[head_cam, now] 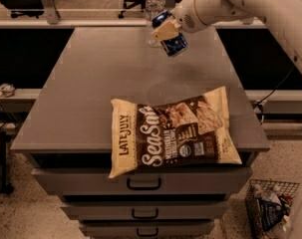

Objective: Place pepsi can upright

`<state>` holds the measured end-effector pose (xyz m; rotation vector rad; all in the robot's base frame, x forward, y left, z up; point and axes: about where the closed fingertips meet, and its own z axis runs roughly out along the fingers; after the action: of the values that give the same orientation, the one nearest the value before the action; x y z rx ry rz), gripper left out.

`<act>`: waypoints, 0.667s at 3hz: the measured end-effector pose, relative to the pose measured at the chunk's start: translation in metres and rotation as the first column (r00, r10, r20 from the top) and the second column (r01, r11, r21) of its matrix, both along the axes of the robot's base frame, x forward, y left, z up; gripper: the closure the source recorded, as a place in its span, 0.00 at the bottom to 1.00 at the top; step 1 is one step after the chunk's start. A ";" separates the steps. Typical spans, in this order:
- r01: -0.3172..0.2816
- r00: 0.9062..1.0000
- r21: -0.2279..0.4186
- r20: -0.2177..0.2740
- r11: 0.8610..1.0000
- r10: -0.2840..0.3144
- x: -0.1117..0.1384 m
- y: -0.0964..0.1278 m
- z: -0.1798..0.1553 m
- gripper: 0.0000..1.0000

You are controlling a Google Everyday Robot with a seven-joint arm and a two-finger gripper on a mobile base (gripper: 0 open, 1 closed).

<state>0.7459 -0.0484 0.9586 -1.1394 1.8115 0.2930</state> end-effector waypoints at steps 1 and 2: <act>-0.065 0.996 0.111 0.069 0.992 0.057 0.008 -0.028 -0.001 1.00; -0.156 0.981 0.209 0.147 0.965 0.127 0.012 -0.047 -0.009 1.00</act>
Offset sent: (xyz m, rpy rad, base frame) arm 0.0136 -0.0803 -0.0182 0.3531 -0.2510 0.2704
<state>0.7579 -0.0957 0.9492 -1.1062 1.5428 0.4789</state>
